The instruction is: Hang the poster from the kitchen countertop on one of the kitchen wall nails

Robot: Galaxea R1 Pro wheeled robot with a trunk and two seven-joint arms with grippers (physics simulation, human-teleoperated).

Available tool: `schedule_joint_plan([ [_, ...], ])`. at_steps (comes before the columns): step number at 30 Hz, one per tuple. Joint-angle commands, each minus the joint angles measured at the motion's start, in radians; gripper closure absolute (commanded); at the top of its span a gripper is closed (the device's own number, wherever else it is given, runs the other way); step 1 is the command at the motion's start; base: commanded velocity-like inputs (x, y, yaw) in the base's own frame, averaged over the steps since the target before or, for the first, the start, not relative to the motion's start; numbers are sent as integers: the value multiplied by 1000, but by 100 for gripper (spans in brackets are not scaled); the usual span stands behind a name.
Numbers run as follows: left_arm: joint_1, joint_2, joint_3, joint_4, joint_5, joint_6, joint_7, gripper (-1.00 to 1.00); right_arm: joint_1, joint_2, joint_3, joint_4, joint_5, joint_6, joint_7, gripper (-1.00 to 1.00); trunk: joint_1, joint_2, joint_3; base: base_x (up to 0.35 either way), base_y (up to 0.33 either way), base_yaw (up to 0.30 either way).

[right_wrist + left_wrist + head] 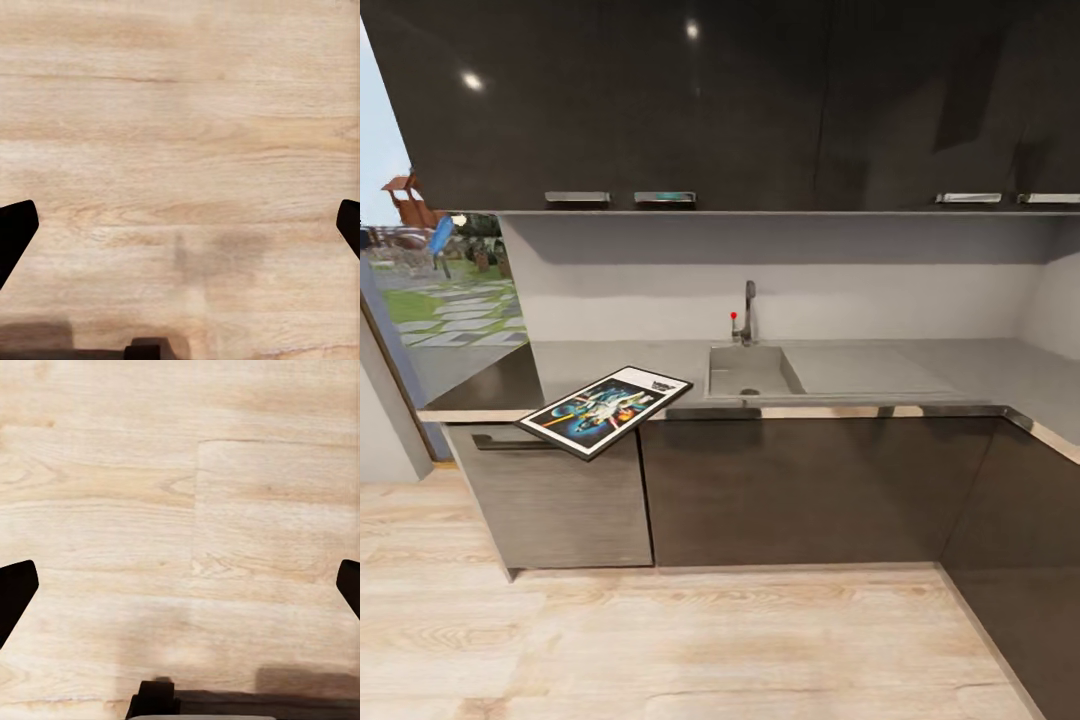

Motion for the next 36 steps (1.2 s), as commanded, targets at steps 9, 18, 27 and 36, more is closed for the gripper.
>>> schedule_joint_plan([
  [9,0,-2,3,-1,0,-1,0,-100,-1,0,0,1,3,-3,-1,-100,0,0,-1,7,-225,0],
  [18,0,-5,15,-17,18,-2,0,-100,1,1,1,1,8,-3,-1,-100,0,0,-1,0,-141,0],
  [27,0,-52,25,-323,192,7,0,-100,1,0,1,1,8,-3,-1,-100,0,0,-1,0,-8,0],
  [36,0,-63,-11,-655,839,29,-3,-100,1,0,1,1,8,-3,-1,-100,0,0,-1,0,0,0],
])
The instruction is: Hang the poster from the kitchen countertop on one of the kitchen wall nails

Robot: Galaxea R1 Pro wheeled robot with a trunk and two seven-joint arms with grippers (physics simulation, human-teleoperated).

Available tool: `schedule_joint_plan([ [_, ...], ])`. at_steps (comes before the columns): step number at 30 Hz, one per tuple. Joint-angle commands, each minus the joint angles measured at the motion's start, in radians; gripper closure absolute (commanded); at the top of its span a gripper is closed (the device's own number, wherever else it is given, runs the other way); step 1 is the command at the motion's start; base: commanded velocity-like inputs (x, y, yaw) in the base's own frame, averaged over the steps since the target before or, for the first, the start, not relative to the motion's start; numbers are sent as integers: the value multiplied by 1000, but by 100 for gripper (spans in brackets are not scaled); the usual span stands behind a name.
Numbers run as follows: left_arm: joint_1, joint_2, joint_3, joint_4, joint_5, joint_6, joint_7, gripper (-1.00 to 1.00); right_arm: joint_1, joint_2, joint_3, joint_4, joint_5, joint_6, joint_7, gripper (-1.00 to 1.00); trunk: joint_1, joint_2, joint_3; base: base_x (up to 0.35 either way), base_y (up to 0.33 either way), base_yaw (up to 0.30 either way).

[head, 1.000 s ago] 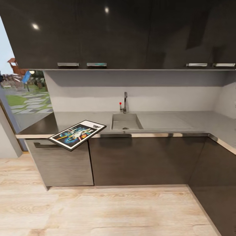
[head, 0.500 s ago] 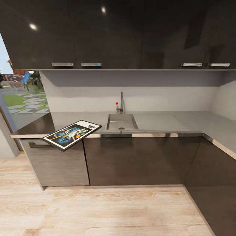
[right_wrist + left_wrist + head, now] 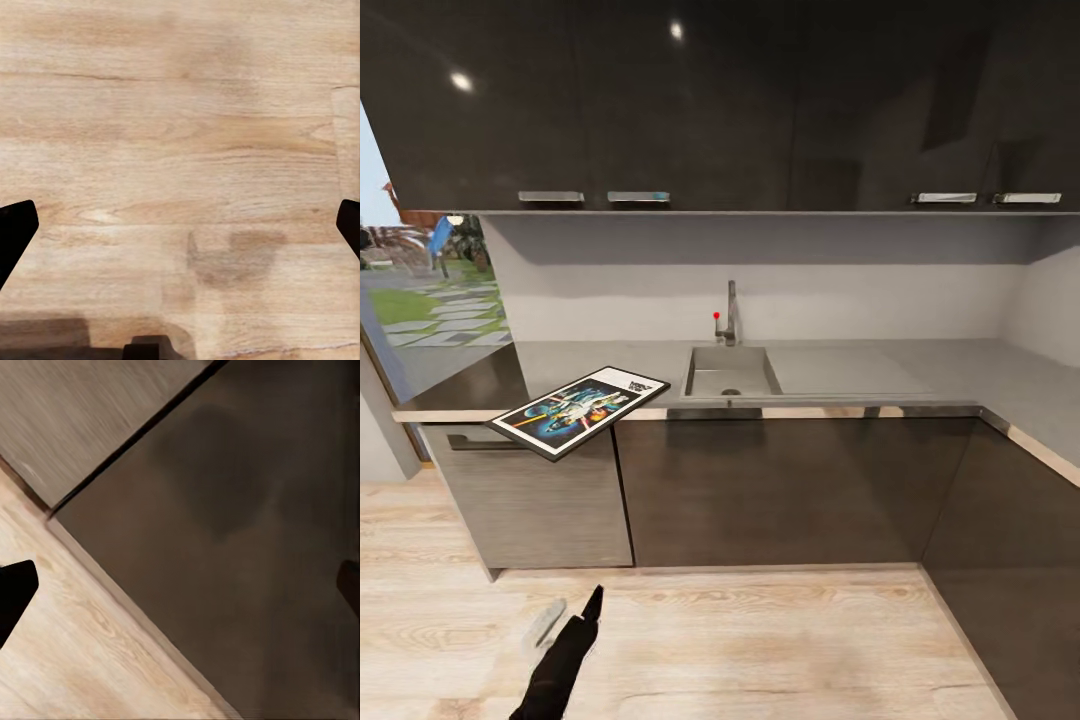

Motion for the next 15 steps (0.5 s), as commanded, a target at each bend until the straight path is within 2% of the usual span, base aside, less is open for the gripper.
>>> schedule_joint_plan([
  [1,0,-1,-16,-55,63,12,0,-100,-1,0,0,1,3,-3,-1,-100,0,0,-1,0,0,0],
  [7,0,-12,-43,-160,236,38,3,-100,-1,0,1,2,3,-3,-1,-100,0,0,-1,0,0,0],
  [9,0,-40,-50,-231,347,46,5,-100,-1,0,1,2,3,-3,-1,-100,0,0,-1,0,0,0],
  [10,0,-47,-52,-252,368,47,5,-100,-1,0,1,2,3,-3,-1,-100,0,0,-1,0,0,0],
  [15,0,-56,-53,-278,408,47,5,-100,-1,0,1,2,3,-3,-1,-100,0,0,-1,0,0,0],
])
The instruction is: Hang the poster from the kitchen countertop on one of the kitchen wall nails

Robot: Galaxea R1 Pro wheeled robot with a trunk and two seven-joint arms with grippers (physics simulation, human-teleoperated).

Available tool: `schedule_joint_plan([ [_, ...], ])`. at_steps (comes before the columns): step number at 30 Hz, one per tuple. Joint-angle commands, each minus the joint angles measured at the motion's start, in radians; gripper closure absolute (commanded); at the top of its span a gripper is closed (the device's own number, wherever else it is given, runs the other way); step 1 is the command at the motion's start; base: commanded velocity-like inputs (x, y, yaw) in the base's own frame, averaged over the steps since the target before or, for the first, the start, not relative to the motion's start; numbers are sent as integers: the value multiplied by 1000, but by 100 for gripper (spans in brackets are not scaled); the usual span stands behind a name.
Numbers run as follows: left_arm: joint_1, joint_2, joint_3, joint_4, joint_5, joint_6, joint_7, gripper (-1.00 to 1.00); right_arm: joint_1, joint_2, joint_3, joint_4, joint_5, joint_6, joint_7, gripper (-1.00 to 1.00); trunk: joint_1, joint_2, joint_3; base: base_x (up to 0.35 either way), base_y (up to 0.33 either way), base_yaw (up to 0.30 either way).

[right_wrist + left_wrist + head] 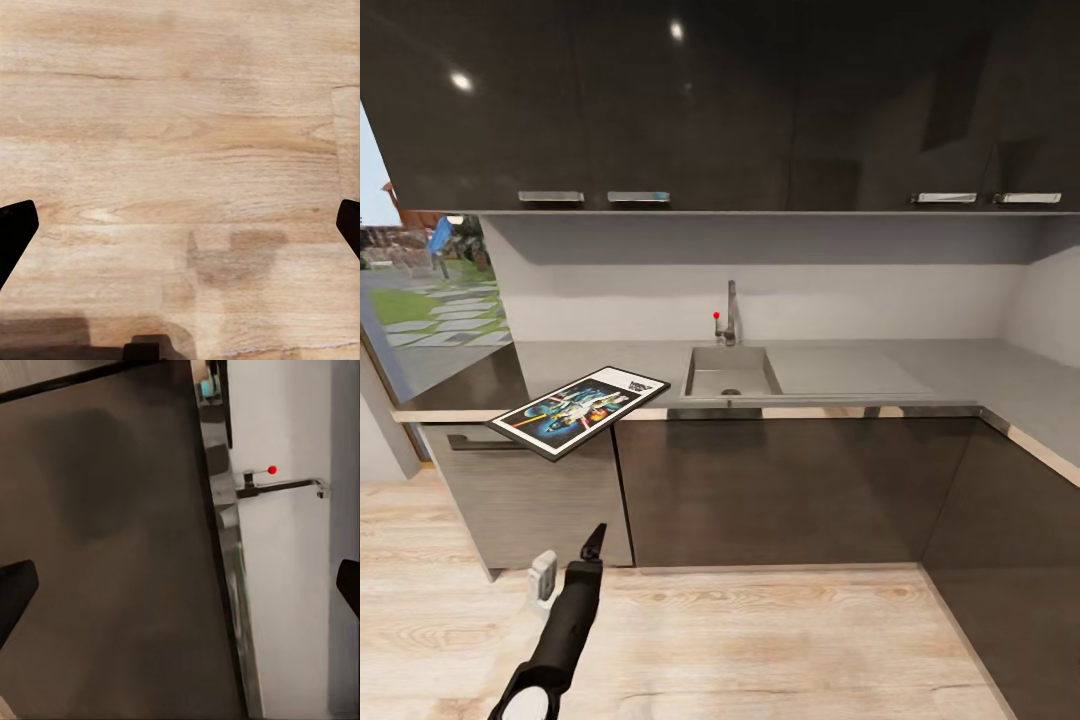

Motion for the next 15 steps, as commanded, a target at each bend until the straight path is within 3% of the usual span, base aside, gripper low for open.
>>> schedule_joint_plan([
  [1,0,-4,0,-3,17,-2,1,-100,-1,0,0,1,3,-3,-1,-100,0,0,-1,0,0,0],
  [5,0,-33,0,-10,39,-5,1,-100,0,0,0,1,3,-3,-1,-100,0,0,-1,0,0,0],
  [15,0,-35,-6,-12,48,-10,-1,-100,-1,0,-1,0,3,-3,-1,-100,0,0,-1,0,0,0],
])
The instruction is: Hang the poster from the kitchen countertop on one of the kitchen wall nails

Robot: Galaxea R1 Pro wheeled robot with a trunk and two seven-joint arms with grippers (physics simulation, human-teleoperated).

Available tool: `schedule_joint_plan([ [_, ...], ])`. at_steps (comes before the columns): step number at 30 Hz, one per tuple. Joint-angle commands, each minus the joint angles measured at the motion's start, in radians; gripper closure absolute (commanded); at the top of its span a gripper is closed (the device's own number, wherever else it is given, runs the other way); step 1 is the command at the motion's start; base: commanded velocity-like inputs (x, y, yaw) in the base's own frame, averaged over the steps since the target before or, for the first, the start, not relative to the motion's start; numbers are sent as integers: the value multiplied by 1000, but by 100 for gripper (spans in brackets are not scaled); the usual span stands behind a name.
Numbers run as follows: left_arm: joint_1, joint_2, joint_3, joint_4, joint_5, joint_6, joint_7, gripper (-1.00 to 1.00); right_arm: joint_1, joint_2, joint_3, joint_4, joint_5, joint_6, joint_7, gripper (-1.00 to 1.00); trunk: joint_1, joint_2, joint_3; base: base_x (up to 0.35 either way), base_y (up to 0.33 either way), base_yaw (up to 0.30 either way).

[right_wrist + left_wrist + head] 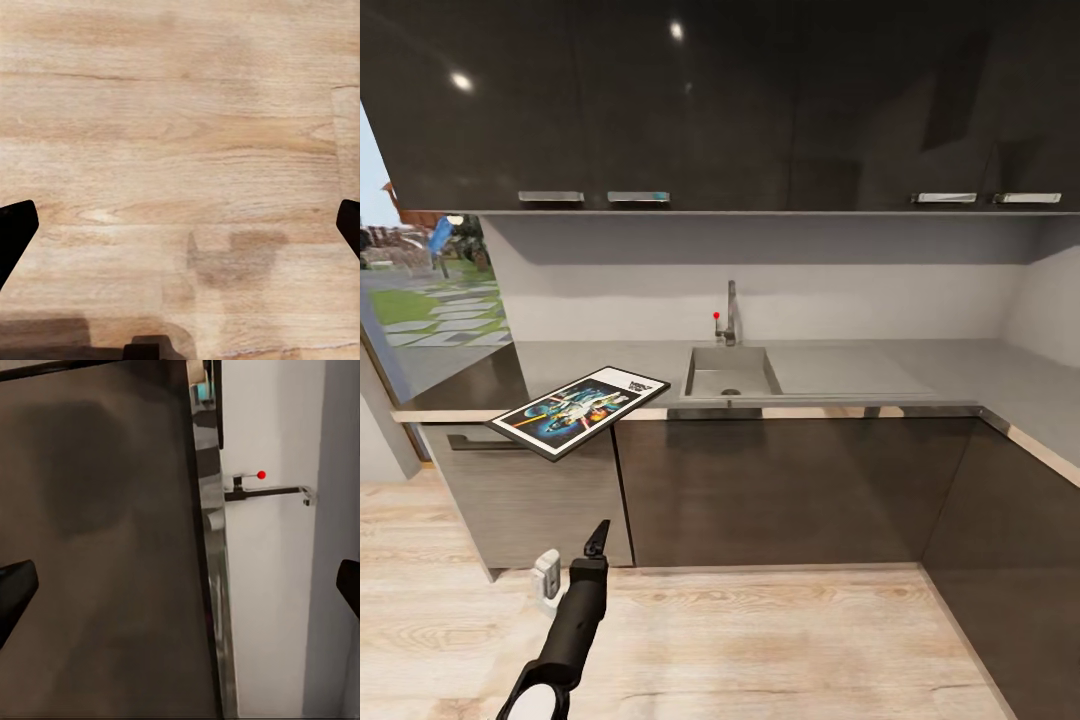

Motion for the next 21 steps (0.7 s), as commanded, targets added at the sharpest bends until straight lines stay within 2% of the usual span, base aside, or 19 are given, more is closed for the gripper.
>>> schedule_joint_plan([
  [1,0,0,-7,-1,9,-2,0,-100,-1,0,0,1,3,-3,-1,-100,0,0,-1,0,0,0],
  [5,0,0,-65,-4,9,-6,-3,-100,-1,0,0,1,3,-3,-1,-100,0,0,-1,6,0,0],
  [8,0,0,-83,-5,9,-7,-4,-100,-1,0,0,1,3,-3,-1,-100,0,0,-1,102,0,0],
  [18,0,0,-100,-9,8,-8,-5,-100,-1,0,1,1,3,-3,-1,-100,0,0,-1,184,0,0],
  [21,0,0,-101,-15,8,-36,-5,-100,-1,1,1,1,3,-3,-1,-100,0,0,-1,41,0,0],
])
